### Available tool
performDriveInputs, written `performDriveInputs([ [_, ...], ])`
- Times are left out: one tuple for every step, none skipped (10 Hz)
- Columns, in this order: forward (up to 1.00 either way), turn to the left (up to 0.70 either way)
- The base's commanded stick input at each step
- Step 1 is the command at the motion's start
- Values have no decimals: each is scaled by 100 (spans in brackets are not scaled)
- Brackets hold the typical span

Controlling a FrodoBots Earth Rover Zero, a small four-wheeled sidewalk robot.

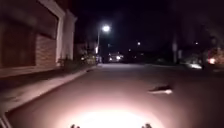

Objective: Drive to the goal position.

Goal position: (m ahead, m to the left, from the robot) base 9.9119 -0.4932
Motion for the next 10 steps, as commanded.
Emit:
performDriveInputs([
  [50, 0],
  [50, 0],
  [50, 0],
  [50, 0],
  [50, 0],
  [50, 0],
  [50, 0],
  [50, -21],
  [50, -41],
  [50, -49],
])
